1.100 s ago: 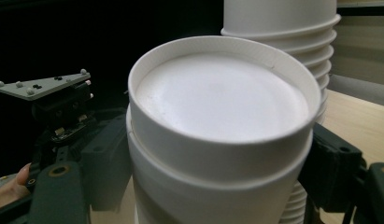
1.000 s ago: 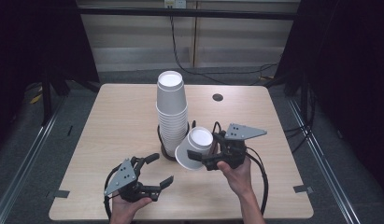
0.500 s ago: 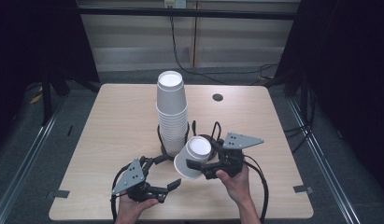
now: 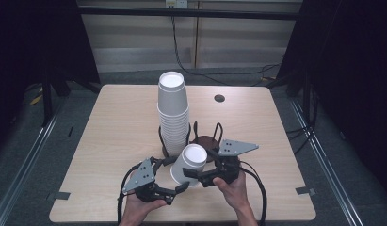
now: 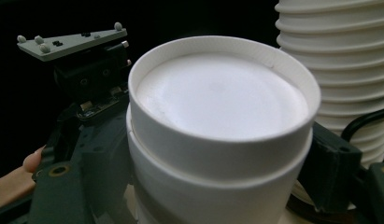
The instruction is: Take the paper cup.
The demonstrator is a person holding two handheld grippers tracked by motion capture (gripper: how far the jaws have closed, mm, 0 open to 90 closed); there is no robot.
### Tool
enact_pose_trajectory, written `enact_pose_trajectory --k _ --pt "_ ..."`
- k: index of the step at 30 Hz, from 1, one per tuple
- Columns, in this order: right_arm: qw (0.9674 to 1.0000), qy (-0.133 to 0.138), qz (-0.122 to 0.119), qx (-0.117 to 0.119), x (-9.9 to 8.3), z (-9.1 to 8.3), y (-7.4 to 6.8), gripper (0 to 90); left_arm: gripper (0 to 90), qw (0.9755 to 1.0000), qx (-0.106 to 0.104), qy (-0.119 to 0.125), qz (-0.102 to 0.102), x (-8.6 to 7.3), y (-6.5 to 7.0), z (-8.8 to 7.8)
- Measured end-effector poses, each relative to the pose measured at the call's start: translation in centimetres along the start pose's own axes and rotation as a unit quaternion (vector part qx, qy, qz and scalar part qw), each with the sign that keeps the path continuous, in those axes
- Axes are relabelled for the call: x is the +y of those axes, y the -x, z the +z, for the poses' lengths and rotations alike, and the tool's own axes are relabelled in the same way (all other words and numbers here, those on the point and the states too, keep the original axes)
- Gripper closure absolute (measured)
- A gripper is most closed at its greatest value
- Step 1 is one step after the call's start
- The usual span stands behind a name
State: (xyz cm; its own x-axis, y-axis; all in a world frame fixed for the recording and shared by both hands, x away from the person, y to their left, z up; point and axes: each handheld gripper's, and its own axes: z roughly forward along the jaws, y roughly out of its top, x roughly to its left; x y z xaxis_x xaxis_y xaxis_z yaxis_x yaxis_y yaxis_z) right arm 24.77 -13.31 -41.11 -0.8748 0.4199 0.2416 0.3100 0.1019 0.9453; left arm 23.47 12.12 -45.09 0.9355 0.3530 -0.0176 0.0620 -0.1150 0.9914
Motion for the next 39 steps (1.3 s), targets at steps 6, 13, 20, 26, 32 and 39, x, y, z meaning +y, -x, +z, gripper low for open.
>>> enact_pose_trajectory --k 6,13,20,26,32,39 --pt "1.0000 0.001 0.002 0.010 0.0 0.6 -0.2 21.4 9.8 1.0000 -0.002 -0.004 -0.003 0.0 -0.1 0.4" --pt "0.9999 0.006 0.005 0.015 -0.1 1.0 -0.4 21.4 7.7 1.0000 -0.003 -0.003 -0.008 -0.1 -0.1 0.9" --pt "0.9997 0.014 0.006 0.017 0.2 1.4 -0.5 21.4 9.6 0.9998 -0.007 -0.006 -0.017 -0.2 -0.4 1.4" --pt "0.9998 0.012 0.005 0.017 0.1 1.4 -0.5 19.7 13.1 0.9999 -0.008 -0.007 -0.010 -0.3 -0.4 1.3" --pt "0.9997 0.006 0.004 0.025 0.1 1.6 -0.4 16.0 14.8 0.9997 -0.009 -0.015 -0.016 -0.3 -0.4 1.2" --pt "0.9996 0.011 0.005 0.024 0.1 1.4 -0.4 13.4 14.8 0.9992 -0.020 -0.029 -0.017 -0.3 -0.7 0.9"
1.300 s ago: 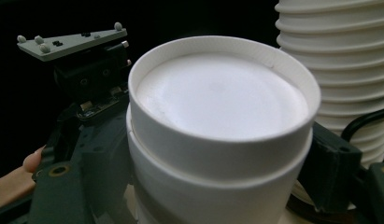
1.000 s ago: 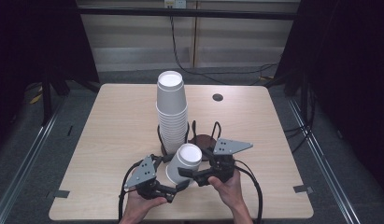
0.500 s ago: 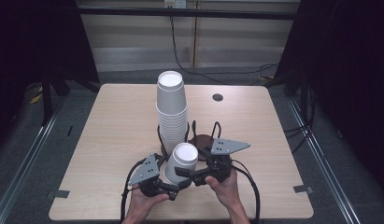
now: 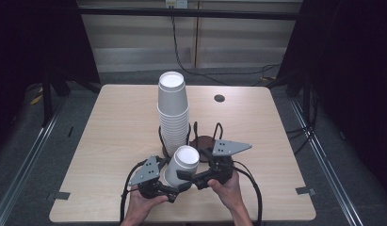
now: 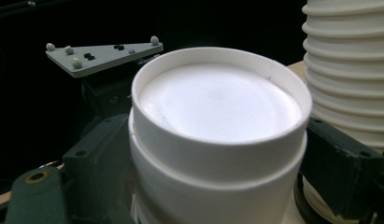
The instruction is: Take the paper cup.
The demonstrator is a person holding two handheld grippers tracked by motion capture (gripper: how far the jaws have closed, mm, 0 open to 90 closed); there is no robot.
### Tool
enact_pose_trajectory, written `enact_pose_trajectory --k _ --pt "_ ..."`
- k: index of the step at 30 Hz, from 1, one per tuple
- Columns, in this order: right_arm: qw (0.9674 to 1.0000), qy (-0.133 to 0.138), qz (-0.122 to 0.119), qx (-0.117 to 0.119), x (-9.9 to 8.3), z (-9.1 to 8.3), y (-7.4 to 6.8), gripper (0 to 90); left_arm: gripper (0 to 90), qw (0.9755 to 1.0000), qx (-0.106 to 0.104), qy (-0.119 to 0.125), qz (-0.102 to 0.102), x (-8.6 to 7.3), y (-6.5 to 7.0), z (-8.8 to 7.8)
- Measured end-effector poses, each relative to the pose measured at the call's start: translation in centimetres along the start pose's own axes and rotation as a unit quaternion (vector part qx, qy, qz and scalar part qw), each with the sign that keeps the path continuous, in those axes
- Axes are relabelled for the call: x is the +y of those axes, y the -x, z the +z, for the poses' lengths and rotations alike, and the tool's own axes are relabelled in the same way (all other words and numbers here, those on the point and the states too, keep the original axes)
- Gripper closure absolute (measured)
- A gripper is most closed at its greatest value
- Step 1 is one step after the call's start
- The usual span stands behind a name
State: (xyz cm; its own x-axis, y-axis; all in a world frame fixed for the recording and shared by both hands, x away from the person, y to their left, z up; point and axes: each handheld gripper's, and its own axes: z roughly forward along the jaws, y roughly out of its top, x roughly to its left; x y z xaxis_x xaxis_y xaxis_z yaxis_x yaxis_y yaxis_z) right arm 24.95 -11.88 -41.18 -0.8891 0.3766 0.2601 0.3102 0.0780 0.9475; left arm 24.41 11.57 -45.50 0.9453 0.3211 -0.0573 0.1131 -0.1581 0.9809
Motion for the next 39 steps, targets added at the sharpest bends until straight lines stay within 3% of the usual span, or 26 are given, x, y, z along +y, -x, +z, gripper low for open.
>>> enact_pose_trajectory --k 5,18,20,26,32,36,39 --pt "1.0000 0.002 0.000 -0.006 0.0 -0.6 0.1 13.2 14.8 0.9999 0.011 -0.010 -0.002 0.0 -0.2 -0.2" --pt "0.9999 -0.006 -0.002 -0.013 -0.6 -1.8 0.4 13.0 14.8 0.9992 0.010 -0.038 0.000 0.3 -0.8 -0.8" --pt "0.9998 -0.010 -0.005 -0.014 -0.6 -2.1 0.5 13.0 14.7 0.9981 0.012 -0.059 0.012 0.5 -0.8 -0.8" --pt "0.9995 -0.022 -0.009 -0.022 -0.6 -2.2 0.5 13.0 15.1 0.9974 0.018 -0.069 0.016 0.8 -1.0 -1.1" --pt "0.9985 -0.047 -0.013 -0.026 -0.7 -2.1 0.5 13.0 15.2 0.9946 0.025 -0.097 0.027 1.1 -1.3 -1.6" --pt "0.9974 -0.065 -0.020 -0.023 -0.6 -2.0 0.5 13.0 15.1 0.9940 0.016 -0.105 0.027 1.2 -1.5 -1.8" --pt "0.9965 -0.077 -0.022 -0.024 -0.5 -1.9 0.5 13.1 15.1 0.9913 0.015 -0.125 0.037 1.5 -1.6 -1.9"
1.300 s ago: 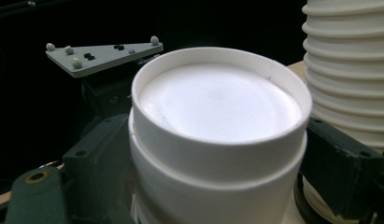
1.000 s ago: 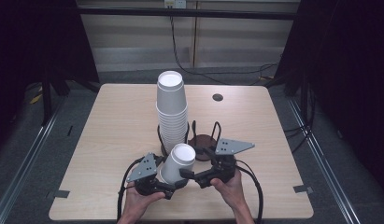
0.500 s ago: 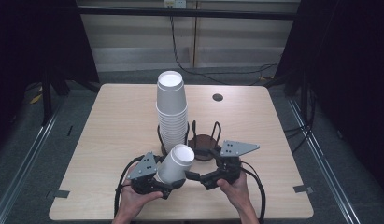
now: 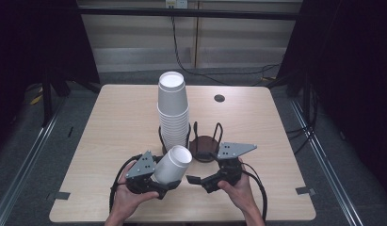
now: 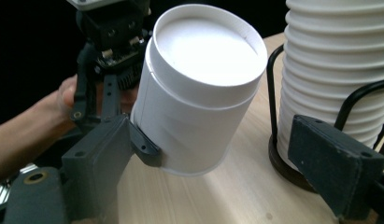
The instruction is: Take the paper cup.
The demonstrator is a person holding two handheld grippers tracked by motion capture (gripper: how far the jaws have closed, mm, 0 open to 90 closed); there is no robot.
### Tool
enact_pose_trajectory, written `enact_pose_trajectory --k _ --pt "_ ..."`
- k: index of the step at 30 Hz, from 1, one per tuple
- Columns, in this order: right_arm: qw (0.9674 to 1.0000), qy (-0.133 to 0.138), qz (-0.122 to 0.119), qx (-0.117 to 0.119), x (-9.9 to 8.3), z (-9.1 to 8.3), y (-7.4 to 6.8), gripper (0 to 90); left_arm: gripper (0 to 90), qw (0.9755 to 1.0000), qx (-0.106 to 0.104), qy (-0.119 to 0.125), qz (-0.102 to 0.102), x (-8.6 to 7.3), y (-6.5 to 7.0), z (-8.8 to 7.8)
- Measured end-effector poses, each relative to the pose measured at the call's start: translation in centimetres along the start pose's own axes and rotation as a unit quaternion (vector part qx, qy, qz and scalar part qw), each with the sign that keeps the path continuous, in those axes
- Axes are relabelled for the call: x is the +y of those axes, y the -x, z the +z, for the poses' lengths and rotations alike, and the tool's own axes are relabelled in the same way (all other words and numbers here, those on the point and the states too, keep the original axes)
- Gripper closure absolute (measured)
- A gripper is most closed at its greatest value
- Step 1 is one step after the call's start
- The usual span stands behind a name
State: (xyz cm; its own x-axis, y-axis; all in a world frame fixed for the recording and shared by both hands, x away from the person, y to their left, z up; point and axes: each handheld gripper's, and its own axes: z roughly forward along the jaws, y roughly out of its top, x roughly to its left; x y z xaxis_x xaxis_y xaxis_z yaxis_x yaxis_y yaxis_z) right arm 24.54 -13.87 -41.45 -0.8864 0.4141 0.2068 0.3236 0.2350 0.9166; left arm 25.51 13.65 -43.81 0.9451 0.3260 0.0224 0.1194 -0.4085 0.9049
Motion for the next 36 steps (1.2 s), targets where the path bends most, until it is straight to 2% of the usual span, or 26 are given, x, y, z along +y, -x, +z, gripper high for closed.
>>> enact_pose_trajectory --k 2,8,9,10,13,14,18,21,24,29,33,36 --pt "0.9998 -0.019 -0.005 -0.002 0.1 0.2 0.0 13.2 15.1 1.0000 -0.002 -0.003 0.001 0.2 -0.1 -0.2" --pt "0.9994 -0.033 -0.004 -0.001 0.1 0.2 0.2 13.8 15.1 0.9999 -0.010 -0.011 -0.003 0.2 -0.3 -0.4" --pt "0.9993 -0.038 -0.005 0.000 0.2 0.2 0.3 14.6 15.1 0.9998 -0.010 -0.017 -0.001 0.3 -0.3 -0.3" --pt "0.9983 -0.058 -0.013 -0.005 0.5 0.3 0.4 14.7 15.1 0.9996 -0.005 -0.028 0.005 0.4 -0.3 -0.3" --pt "0.9979 -0.063 -0.015 -0.001 0.6 0.3 0.4 14.7 15.1 0.9992 -0.007 -0.039 0.009 0.5 -0.4 -0.2" --pt "0.9972 -0.072 -0.018 -0.003 0.6 0.3 0.5 14.6 15.1 0.9987 -0.007 -0.049 0.013 0.7 -0.6 -0.2" --pt "0.9964 -0.083 -0.017 -0.004 0.5 0.4 0.6 13.9 15.1 0.9979 -0.007 -0.063 0.010 0.9 -0.6 0.0" --pt "0.9960 -0.088 -0.015 0.000 0.5 0.4 0.7 13.4 15.1 0.9962 -0.003 -0.084 0.025 1.2 -0.5 0.1" --pt "0.9945 -0.104 -0.014 -0.004 0.7 0.4 0.8 13.3 15.1 0.9954 -0.002 -0.092 0.025 1.2 -0.5 0.2" --pt "0.9930 -0.117 -0.019 -0.006 0.9 0.3 0.8 13.2 15.1 0.9925 0.002 -0.118 0.032 1.3 -0.6 0.4" --pt "0.9911 -0.131 -0.025 -0.009 0.8 0.4 0.9 13.2 15.1 0.9909 -0.002 -0.129 0.040 1.7 -0.6 0.6" --pt "0.9897 -0.140 -0.027 -0.008 0.7 0.5 0.9 13.4 15.1 0.9883 -0.004 -0.143 0.051 2.2 -0.6 0.7"
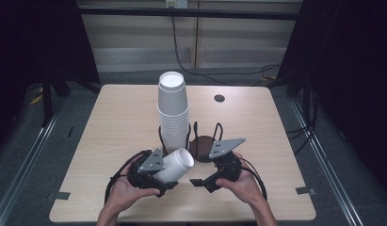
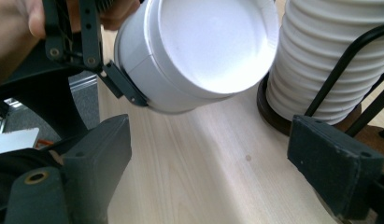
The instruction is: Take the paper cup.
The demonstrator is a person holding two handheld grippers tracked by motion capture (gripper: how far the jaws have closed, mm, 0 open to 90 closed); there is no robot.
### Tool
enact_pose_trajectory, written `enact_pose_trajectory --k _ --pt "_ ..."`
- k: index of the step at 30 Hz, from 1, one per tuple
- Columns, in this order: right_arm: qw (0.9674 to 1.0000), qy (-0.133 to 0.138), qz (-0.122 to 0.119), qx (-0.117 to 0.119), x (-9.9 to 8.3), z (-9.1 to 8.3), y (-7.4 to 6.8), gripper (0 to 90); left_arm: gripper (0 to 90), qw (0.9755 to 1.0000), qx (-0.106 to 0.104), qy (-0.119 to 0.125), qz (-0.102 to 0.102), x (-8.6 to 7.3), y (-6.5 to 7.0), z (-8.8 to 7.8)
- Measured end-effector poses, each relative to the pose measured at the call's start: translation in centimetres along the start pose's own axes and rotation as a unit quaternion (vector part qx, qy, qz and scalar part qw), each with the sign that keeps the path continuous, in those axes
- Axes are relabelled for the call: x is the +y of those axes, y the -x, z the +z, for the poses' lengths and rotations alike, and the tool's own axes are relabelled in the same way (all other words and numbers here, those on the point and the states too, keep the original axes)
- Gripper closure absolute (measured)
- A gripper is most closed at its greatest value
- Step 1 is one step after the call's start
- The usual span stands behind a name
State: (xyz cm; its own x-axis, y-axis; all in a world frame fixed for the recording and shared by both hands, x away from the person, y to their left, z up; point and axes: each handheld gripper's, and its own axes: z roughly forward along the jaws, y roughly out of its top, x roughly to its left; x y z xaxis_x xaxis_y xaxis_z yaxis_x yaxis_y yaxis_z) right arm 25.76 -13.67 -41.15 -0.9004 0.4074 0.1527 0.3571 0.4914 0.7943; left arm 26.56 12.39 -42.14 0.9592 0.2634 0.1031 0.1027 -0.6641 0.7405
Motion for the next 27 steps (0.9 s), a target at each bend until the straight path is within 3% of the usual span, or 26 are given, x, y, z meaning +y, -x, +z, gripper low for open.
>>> enact_pose_trajectory --k 6,14,18,27 --pt "0.9999 -0.006 -0.010 0.000 0.3 0.0 -0.1 13.3 15.1 0.9987 0.006 -0.041 0.031 0.7 0.0 -0.2" --pt "0.9996 -0.024 -0.014 0.000 0.2 0.1 -0.1 13.8 15.1 0.9969 -0.005 -0.065 0.043 0.6 0.1 0.0" --pt "0.9985 -0.050 -0.022 0.005 0.2 0.5 -0.1 13.8 15.1 0.9952 -0.014 -0.082 0.052 0.6 0.1 0.3" --pt "0.9958 -0.084 -0.030 0.023 0.1 0.9 -0.1 13.5 15.2 0.9924 -0.028 -0.105 0.059 0.7 0.4 1.0"
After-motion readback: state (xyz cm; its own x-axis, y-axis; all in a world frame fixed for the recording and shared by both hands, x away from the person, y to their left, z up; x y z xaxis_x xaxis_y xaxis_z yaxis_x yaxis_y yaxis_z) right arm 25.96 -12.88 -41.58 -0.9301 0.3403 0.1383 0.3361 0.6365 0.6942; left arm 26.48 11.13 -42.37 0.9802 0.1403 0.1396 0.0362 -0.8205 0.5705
